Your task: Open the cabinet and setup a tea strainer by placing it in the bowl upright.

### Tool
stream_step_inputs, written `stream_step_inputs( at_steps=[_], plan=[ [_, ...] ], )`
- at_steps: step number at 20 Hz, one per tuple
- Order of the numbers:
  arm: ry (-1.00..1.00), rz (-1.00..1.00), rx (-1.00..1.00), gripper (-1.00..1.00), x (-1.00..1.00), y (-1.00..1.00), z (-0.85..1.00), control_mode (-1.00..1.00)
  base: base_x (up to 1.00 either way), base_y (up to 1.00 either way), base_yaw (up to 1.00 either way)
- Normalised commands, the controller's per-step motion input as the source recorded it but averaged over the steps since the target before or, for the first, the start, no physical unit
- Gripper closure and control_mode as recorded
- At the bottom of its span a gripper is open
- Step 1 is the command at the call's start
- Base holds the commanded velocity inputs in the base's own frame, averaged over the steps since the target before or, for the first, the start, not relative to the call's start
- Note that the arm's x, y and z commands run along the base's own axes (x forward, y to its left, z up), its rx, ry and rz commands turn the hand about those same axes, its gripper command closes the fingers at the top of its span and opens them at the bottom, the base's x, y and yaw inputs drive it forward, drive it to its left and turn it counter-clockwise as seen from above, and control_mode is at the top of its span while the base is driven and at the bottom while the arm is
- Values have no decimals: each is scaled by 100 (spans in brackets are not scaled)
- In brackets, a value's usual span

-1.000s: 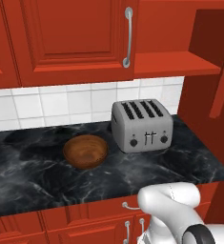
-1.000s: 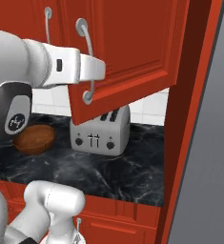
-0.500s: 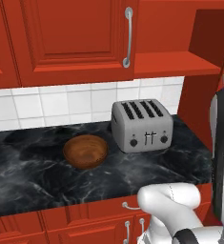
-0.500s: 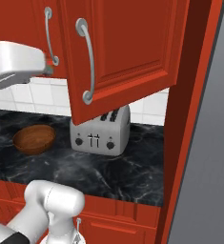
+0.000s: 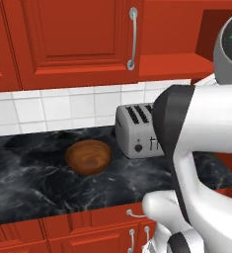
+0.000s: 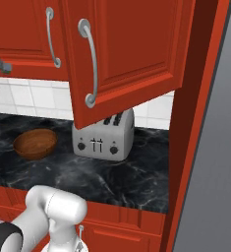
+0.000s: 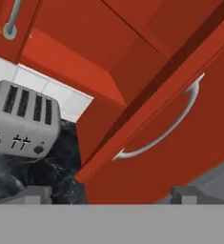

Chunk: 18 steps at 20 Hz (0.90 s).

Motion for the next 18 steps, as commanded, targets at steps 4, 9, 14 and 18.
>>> stream_step_inputs(
  at_steps=[4, 9, 14, 18],
  plan=[
    [12, 0, -13, -100, 38, 30, -58, -100, 0, 0, 0],
    [14, 1, -4, -100, 33, -6, -47, -100, 0, 0, 0],
    [15, 1, -2, -100, 36, -30, -28, -100, 0, 0, 0],
    [8, 0, -7, -100, 11, -44, -1, -100, 0, 0, 0]
  ],
)
